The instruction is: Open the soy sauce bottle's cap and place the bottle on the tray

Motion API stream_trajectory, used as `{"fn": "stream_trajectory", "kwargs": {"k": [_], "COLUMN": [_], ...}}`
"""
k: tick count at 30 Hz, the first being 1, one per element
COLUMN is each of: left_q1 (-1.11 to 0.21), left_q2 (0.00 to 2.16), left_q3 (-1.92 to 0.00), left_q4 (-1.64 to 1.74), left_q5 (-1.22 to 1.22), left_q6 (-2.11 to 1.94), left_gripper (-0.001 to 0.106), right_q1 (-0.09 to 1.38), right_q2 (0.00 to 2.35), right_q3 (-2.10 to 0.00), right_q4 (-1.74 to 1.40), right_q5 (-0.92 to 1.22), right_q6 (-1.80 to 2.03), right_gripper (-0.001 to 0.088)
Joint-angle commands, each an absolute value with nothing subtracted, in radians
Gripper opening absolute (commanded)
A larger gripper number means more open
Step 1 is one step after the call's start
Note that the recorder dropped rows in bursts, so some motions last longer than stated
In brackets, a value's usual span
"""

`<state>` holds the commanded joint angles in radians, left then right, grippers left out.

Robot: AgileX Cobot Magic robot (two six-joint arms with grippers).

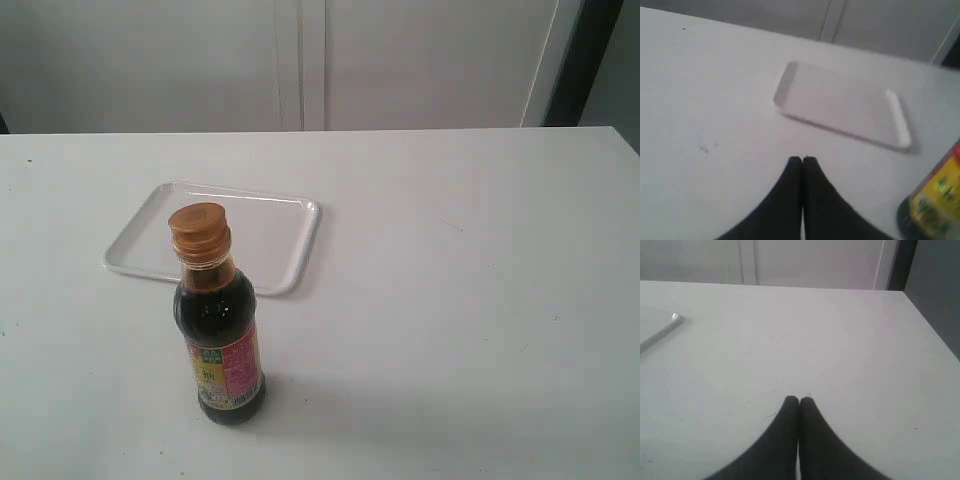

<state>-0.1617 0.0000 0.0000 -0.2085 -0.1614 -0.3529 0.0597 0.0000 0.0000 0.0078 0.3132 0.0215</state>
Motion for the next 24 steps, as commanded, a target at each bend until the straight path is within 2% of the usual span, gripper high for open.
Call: {"fn": "stream_trajectory", "kwargs": {"k": [3,8,12,18,21,24], "left_q1": [-0.162,-0.162,-0.162,-0.165,-0.165,-0.165], "left_q2": [0.0,0.115,0.221,0.353,0.429,0.509], "left_q3": [-0.007,-0.217,-0.309,-0.382,-0.415,-0.437], "left_q4": [-0.103,0.09,0.125,0.219,0.458,0.79], "left_q5": [-0.454,-0.114,-0.057,-0.235,-0.305,-0.483], "left_q6": [-0.336,-0.339,-0.345,-0.517,-0.786,-0.972], "left_gripper": [0.0,0.0,0.0,0.0,0.0,0.0], "right_q1": [0.06,0.06,0.06,0.06,0.06,0.06], "right_q2": [0.0,0.0,0.0,0.0,0.0,0.0], "right_q3": [0.0,0.0,0.0,0.0,0.0,0.0], "right_q4": [0.008,0.008,0.008,0.008,0.008,0.008], "right_q5": [0.313,0.313,0.313,0.313,0.313,0.313], "right_q6": [0.022,0.048,0.04,0.04,0.04,0.04], "right_gripper": [0.0,0.0,0.0,0.0,0.0,0.0]}}
